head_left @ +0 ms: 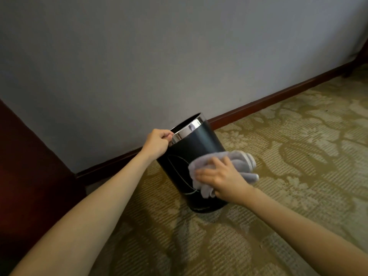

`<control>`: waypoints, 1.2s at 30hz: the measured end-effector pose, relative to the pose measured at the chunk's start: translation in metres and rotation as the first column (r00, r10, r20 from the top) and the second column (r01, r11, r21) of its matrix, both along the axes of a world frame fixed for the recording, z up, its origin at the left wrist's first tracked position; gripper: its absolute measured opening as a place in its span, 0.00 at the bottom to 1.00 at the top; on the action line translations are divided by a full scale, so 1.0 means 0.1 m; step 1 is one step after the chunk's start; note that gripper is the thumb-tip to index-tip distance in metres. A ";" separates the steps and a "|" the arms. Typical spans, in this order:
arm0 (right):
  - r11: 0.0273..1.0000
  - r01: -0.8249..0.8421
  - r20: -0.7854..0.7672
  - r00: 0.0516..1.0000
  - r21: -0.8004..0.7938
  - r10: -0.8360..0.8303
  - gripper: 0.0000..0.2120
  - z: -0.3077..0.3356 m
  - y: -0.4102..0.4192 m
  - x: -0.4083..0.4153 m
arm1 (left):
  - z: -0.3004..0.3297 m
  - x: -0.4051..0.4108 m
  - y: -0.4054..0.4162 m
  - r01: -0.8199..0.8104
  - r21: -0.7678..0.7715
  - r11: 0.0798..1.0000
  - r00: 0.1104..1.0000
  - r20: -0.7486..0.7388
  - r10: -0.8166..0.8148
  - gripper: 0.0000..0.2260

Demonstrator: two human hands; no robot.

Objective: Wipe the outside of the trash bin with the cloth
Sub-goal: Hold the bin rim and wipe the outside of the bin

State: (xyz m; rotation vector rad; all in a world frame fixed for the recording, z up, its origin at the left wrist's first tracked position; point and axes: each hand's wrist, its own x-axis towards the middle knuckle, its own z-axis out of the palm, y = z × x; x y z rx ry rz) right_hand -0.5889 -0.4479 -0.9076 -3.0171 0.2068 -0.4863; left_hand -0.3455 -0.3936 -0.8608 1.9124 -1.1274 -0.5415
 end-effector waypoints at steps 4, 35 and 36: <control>0.995 0.014 -0.106 0.994 0.103 -0.003 0.21 -0.13 -0.08 -0.31 | 0.01 -0.19 -0.06 -0.052 -0.023 0.998 0.992 0.115 0.054 0.12; 0.853 0.333 0.238 0.862 0.402 -0.448 0.22 -0.26 -0.03 -0.39 | -0.09 0.43 0.17 0.051 -0.032 0.998 0.997 0.062 -0.049 0.13; 0.847 0.336 0.218 0.867 0.412 -0.449 0.22 -0.21 -0.08 -0.37 | -0.07 0.39 0.15 0.065 -0.031 0.997 0.995 0.075 -0.063 0.12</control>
